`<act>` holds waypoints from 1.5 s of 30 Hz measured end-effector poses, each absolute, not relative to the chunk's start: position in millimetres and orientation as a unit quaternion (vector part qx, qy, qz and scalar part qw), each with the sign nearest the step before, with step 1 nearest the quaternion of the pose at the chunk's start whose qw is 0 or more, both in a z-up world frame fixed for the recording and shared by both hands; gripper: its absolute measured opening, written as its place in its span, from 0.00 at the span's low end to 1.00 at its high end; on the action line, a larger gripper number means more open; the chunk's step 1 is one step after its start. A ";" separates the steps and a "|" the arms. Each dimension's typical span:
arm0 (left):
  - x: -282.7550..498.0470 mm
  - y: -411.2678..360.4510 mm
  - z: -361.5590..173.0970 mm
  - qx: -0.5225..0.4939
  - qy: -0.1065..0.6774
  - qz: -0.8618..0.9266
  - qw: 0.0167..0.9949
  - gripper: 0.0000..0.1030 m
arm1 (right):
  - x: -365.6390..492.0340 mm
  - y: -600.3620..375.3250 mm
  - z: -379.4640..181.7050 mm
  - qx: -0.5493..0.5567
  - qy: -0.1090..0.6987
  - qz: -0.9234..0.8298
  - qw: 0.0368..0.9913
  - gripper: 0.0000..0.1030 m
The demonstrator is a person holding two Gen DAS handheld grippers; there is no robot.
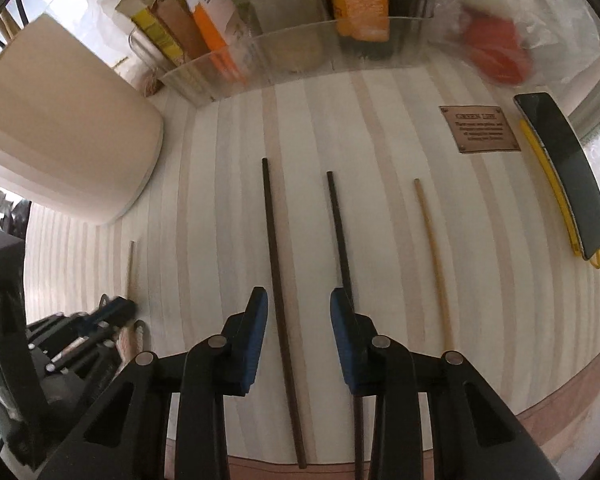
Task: Organize utensils
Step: 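Lower the left tool onto a wooden chopstick while the right tool grasps a dark chopstick, then lift both chopsticks and lower them into the cream holder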
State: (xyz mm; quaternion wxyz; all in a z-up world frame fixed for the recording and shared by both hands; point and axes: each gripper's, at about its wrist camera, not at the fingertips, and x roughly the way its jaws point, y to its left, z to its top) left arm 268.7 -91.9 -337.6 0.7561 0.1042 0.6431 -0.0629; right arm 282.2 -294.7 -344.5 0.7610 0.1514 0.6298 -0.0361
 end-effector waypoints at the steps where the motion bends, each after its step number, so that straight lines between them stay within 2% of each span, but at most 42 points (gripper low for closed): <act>1: 269.1 -82.5 -337.5 0.099 0.646 -0.052 0.755 0.04 | 286.1 -292.1 -345.6 0.148 0.632 -0.035 0.760 0.34; 10: 260.0 -23.1 -333.0 0.021 0.666 -0.014 0.745 0.04 | 301.4 -266.6 -375.5 0.115 0.668 -0.032 0.735 0.32; 11: 259.0 -20.3 -332.5 0.014 0.665 -0.017 0.746 0.04 | 301.6 -261.7 -375.2 0.103 0.666 -0.035 0.738 0.20; 12: 258.2 -18.6 -330.6 0.005 0.665 -0.024 0.747 0.04 | 301.8 -258.3 -374.8 0.093 0.666 -0.039 0.739 0.15; 15: 259.8 -11.0 -325.0 -0.015 0.667 -0.042 0.743 0.04 | 298.6 -249.8 -374.2 0.089 0.676 -0.030 0.731 0.07; 18: 262.7 -6.0 -321.4 -0.042 0.667 -0.065 0.741 0.08 | 293.5 -241.3 -374.9 0.086 0.689 -0.013 0.719 0.06; 25: 270.8 -0.6 -337.9 -0.023 0.684 -0.059 0.726 0.10 | 292.6 -236.5 -373.5 0.083 0.701 -0.013 0.709 0.06; 36: 264.6 -68.5 -339.2 0.031 0.678 -0.044 0.733 0.10 | 311.6 -225.2 -381.5 0.046 0.719 -0.035 0.693 0.07; 45: 266.8 -58.6 -338.8 0.043 0.681 -0.045 0.730 0.10 | 304.9 -203.0 -385.0 0.021 0.715 -0.046 0.698 0.08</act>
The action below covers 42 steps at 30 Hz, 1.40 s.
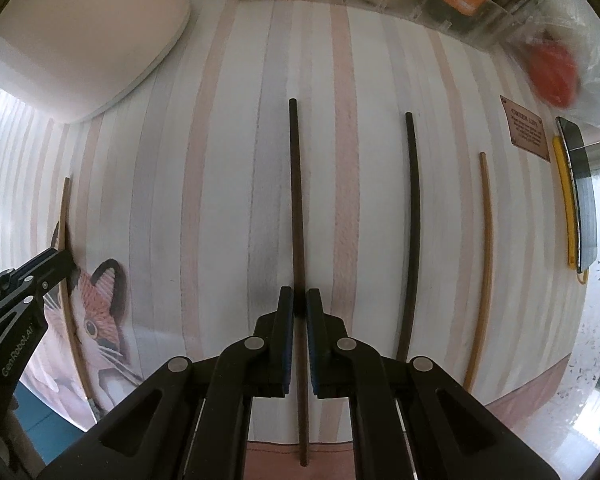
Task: Organize utensils
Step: 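Lift both chopsticks and lower them into the cream holder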
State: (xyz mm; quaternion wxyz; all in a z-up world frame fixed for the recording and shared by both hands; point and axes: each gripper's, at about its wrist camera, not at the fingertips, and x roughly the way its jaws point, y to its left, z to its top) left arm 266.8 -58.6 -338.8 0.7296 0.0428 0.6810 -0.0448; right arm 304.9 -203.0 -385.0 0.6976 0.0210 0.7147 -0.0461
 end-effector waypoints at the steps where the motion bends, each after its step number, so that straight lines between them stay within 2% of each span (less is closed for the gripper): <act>1: 267.6 -59.7 -339.9 0.045 0.682 -0.045 0.729 0.10 | 304.0 -202.9 -383.8 0.020 0.714 -0.046 0.699 0.07; 4: 268.9 -61.8 -340.0 0.051 0.680 -0.047 0.730 0.09 | 298.0 -199.7 -386.0 0.016 0.708 -0.048 0.704 0.07; 6: 270.2 -66.5 -340.8 0.055 0.680 -0.049 0.729 0.04 | 294.1 -198.0 -386.4 0.016 0.704 -0.050 0.708 0.07; 12: 271.7 -69.7 -339.3 0.058 0.678 -0.041 0.732 0.04 | 281.9 -209.9 -383.2 0.045 0.688 -0.049 0.723 0.06; 20: 266.4 -53.5 -290.7 0.027 0.633 -0.026 0.773 0.04 | 263.1 -220.6 -347.6 0.094 0.634 -0.019 0.767 0.06; 28: 259.9 -13.6 -183.7 -0.043 0.529 0.001 0.847 0.04 | 251.0 -224.5 -276.3 0.104 0.542 0.018 0.833 0.06; 32: 264.5 0.0 -119.2 -0.077 0.465 0.005 0.882 0.04 | 255.8 -230.2 -219.6 0.125 0.482 0.033 0.867 0.06; 39: 301.4 17.7 -14.2 -0.100 0.352 -0.022 0.931 0.04 | 307.0 -227.6 -113.7 0.163 0.364 0.065 0.915 0.06; 42: 317.4 16.9 9.2 -0.096 0.320 -0.033 0.942 0.04 | 335.1 -210.8 -79.2 0.162 0.320 0.070 0.931 0.06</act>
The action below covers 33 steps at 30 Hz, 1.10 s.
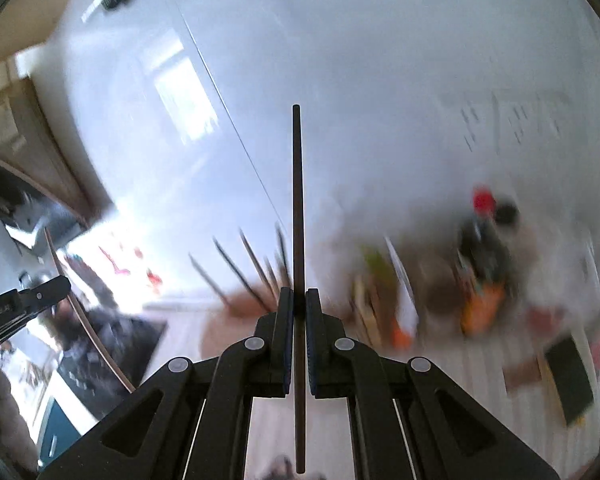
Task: Organize utensils
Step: 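Lift both chopsticks and lower them into the cream holder, then open both grippers to release the chopsticks into the holder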
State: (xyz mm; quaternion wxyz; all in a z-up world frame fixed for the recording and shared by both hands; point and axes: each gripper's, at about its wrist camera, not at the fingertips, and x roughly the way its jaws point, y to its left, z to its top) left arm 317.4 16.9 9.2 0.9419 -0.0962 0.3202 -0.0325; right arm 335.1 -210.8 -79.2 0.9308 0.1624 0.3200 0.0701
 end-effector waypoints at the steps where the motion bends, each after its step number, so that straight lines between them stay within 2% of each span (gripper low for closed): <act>1: 328.0 12.5 14.9 -0.098 0.312 -0.037 0.944 0.04 | 344.6 -206.7 -72.6 0.164 0.310 0.071 0.934 0.06; 8: 387.3 4.5 10.5 -0.110 0.313 -0.062 0.941 0.04 | 415.8 -177.3 -74.0 0.173 0.274 0.061 0.944 0.06; 19: 447.0 -8.6 -30.0 -0.106 0.341 -0.078 0.931 0.04 | 451.9 -159.2 -101.3 0.158 0.239 0.042 0.957 0.06; 31: 440.8 -9.2 -50.0 -0.101 0.418 -0.115 0.896 0.06 | 449.2 -150.4 -120.2 0.139 0.279 0.065 0.948 0.06; 33: 429.2 -4.6 -43.3 -0.097 0.417 -0.114 0.896 0.12 | 445.2 -151.6 -119.2 0.137 0.293 0.077 0.943 0.07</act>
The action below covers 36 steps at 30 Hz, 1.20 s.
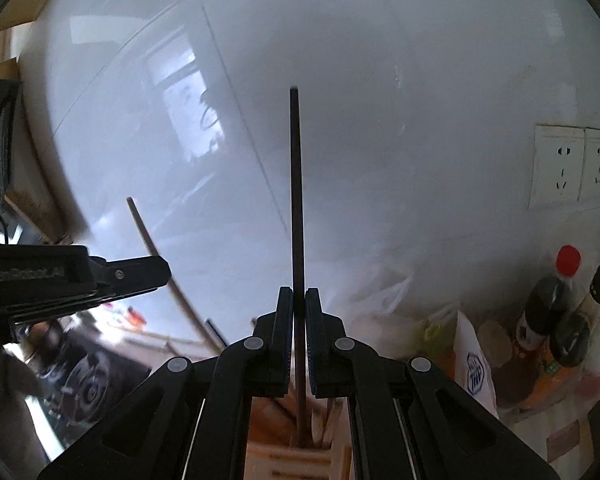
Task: Organize utensils
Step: 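Open both grippers to release the chopsticks into the holder, then grasp a dark chopstick with the left tool while the right tool grasps a wooden chopstick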
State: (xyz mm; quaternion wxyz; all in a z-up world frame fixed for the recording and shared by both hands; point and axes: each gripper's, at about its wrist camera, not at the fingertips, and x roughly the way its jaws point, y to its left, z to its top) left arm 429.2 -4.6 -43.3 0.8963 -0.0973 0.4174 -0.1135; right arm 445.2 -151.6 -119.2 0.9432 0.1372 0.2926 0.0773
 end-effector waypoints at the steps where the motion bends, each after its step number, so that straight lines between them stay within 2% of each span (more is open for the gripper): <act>1: 419.6 -0.2 -37.5 -0.094 0.412 -0.105 0.900 0.17 | 442.1 -152.1 -116.9 0.138 0.295 0.081 0.942 0.08; 2: 414.1 3.0 -34.4 -0.090 0.409 -0.099 0.902 0.37 | 435.3 -155.7 -113.2 0.140 0.297 0.083 0.941 0.18; 3: 407.9 8.8 -32.0 -0.089 0.405 -0.093 0.905 0.62 | 428.3 -160.7 -109.6 0.143 0.297 0.084 0.940 0.35; 5: 390.6 16.7 -26.2 -0.086 0.395 -0.076 0.912 0.82 | 413.5 -171.3 -102.7 0.152 0.296 0.084 0.939 0.50; 7: 376.2 25.4 -26.7 -0.082 0.387 -0.066 0.916 0.84 | 395.2 -185.0 -96.3 0.159 0.296 0.074 0.939 0.51; 9: 361.6 24.2 -29.5 -0.070 0.385 -0.049 0.919 1.00 | 378.7 -199.1 -91.7 0.162 0.300 0.061 0.938 0.55; 10: 355.2 24.1 -33.5 -0.064 0.382 -0.043 0.921 1.00 | 370.3 -205.4 -91.3 0.163 0.306 0.053 0.937 0.57; 15: 328.6 0.7 -63.5 -0.029 0.401 -0.031 0.915 1.00 | 321.8 -254.7 -105.2 0.185 0.333 0.012 0.924 0.83; 17: 319.9 -13.7 -81.7 -0.015 0.419 -0.035 0.907 1.00 | 303.4 -270.4 -117.8 0.182 0.343 -0.008 0.921 0.89; 20: 309.5 -42.1 -113.6 0.001 0.450 -0.054 0.891 1.00 | 285.2 -294.4 -140.8 0.173 0.378 -0.049 0.908 0.89; 25: 299.2 -105.6 -183.8 0.034 0.516 -0.088 0.851 1.00 | 258.6 -347.5 -209.3 0.175 0.484 -0.103 0.851 0.88; 29: 295.1 -148.5 -237.2 0.081 0.559 -0.072 0.822 1.00 | 250.1 -373.0 -288.1 0.160 0.592 -0.108 0.783 0.61; 35: 290.7 -192.4 -287.2 0.144 0.590 -0.051 0.793 1.00 | 238.9 -385.6 -360.8 0.128 0.648 -0.116 0.742 0.33; 36: 290.1 -198.7 -290.3 0.151 0.592 -0.052 0.790 1.00 | 236.1 -387.8 -367.7 0.125 0.654 -0.119 0.737 0.25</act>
